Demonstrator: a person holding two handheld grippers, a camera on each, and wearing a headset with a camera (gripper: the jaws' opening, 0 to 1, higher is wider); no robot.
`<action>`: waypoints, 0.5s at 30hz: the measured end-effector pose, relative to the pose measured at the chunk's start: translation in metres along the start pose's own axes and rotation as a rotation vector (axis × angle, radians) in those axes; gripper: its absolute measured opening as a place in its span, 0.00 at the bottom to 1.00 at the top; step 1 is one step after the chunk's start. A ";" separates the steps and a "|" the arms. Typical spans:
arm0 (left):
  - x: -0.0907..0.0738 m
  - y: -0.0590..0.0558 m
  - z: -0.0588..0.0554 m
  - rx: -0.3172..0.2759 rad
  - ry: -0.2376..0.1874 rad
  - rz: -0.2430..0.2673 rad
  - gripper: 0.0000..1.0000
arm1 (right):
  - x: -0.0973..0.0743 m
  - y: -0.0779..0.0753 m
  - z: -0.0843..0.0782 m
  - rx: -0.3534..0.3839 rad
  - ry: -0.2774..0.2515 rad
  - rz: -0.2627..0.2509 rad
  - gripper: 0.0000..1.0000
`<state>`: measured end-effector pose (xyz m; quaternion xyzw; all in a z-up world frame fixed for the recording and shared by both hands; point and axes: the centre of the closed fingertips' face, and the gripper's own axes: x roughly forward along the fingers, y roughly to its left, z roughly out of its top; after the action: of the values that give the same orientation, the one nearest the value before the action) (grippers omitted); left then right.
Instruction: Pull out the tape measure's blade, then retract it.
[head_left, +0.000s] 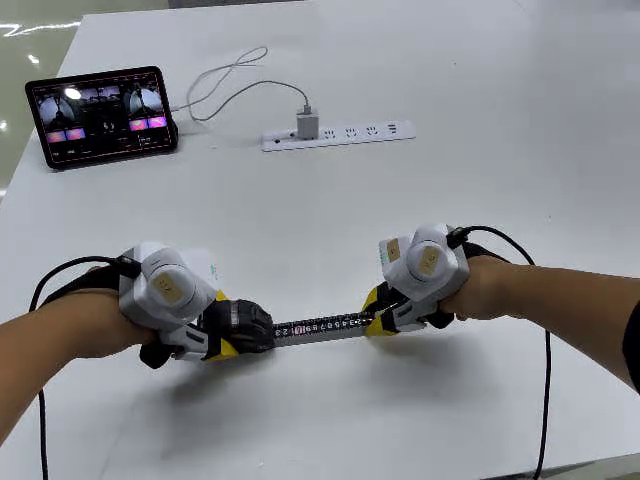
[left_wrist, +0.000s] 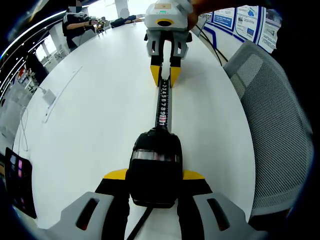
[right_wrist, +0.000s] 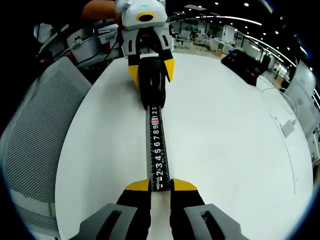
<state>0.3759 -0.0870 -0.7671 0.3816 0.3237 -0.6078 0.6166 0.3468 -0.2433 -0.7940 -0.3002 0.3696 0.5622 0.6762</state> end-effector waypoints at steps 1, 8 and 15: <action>0.000 0.000 0.000 0.000 0.000 0.000 0.32 | 0.000 0.000 0.000 0.000 0.000 0.000 0.10; 0.000 0.000 0.000 0.000 0.000 0.000 0.32 | -0.002 0.000 -0.002 0.001 0.001 -0.001 0.10; 0.001 0.001 -0.001 -0.001 0.001 0.001 0.32 | -0.004 0.000 -0.005 -0.003 0.007 0.000 0.10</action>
<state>0.3765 -0.0866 -0.7679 0.3818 0.3239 -0.6071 0.6170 0.3458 -0.2499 -0.7932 -0.3030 0.3711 0.5618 0.6744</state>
